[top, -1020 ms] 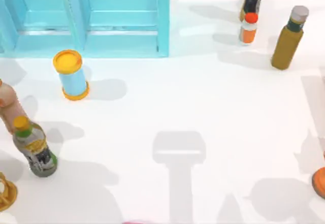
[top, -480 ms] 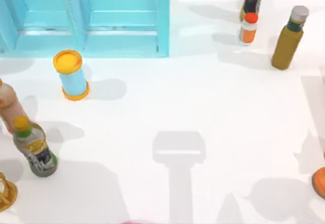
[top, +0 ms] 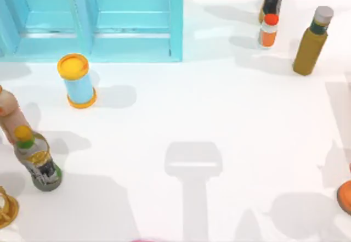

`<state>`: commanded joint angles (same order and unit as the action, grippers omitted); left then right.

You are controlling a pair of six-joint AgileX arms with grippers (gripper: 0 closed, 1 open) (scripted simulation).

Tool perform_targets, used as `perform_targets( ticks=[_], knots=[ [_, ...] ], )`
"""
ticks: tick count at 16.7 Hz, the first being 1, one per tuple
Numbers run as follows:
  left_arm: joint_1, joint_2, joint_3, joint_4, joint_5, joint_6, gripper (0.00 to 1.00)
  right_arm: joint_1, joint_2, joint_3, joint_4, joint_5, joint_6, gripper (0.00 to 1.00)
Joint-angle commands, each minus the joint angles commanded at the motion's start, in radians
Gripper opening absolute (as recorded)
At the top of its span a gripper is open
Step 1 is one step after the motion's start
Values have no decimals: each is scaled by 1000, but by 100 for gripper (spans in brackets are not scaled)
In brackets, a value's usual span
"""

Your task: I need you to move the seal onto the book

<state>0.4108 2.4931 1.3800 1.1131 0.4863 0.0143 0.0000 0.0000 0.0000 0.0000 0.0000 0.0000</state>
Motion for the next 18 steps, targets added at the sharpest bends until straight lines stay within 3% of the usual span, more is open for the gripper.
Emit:
perform_targets(
  ticks=[5,18],
  knots=[
    [0,0,0,0,0,0,2,0,0,0,0,0,0,100],
    [32,-66,-62,-55,30,1,0,0,0,0,0,0,0,100]
  ],
)
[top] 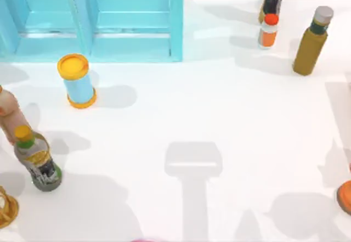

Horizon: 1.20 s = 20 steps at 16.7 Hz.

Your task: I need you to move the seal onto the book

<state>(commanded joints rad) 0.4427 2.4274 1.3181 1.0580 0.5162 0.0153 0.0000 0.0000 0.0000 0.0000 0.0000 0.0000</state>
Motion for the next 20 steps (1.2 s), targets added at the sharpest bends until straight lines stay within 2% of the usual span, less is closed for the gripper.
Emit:
perform_targets(
  ticks=[3,12,16,20],
  knots=[
    [50,-153,-92,-84,48,1,0,0,0,0,0,0,0,100],
    [201,-838,-383,-340,191,8,0,0,0,0,0,0,0,100],
    [262,-965,-485,-434,249,9,0,0,0,0,0,0,0,100],
    [265,-970,-490,-438,252,9,0,0,0,0,0,0,0,100]
  ],
)
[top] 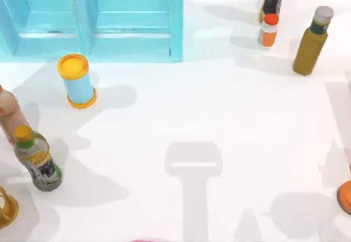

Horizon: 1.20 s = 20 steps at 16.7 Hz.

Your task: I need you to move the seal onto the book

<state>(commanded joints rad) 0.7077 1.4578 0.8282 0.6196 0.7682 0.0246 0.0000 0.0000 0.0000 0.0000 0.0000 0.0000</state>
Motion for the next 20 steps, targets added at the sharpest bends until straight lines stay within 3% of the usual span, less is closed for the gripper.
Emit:
perform_targets(
  ticks=[4,8,13,20],
  knots=[
    [-33,3,12,1,-28,-27,0,0,0,0,0,0,0,100],
    [-199,-10,68,-14,-174,-202,0,0,0,0,0,0,0,100],
    [-563,-4,168,-79,-494,-597,0,0,0,0,0,0,0,100],
    [-1162,96,299,-251,-1076,-1314,0,0,0,0,0,0,0,100]
  ],
)
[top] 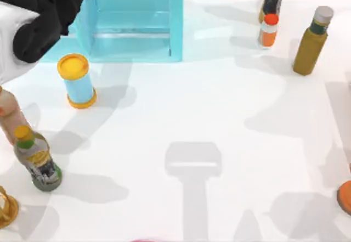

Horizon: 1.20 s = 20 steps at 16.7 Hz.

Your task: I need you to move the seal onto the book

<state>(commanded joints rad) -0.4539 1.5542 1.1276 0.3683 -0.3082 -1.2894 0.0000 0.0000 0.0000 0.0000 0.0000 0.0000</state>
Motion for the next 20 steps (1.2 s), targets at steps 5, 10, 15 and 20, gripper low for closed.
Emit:
perform_targets(
  ticks=[5,10,15,20],
  knots=[
    [-360,157,48,-156,-417,-493,0,0,0,0,0,0,0,100],
    [-590,350,55,-294,-751,-868,0,0,0,0,0,0,0,100],
    [-679,468,48,-364,-915,-1040,0,0,0,0,0,0,0,100],
    [-677,472,43,-366,-913,-1043,0,0,0,0,0,0,0,100]
  ],
)
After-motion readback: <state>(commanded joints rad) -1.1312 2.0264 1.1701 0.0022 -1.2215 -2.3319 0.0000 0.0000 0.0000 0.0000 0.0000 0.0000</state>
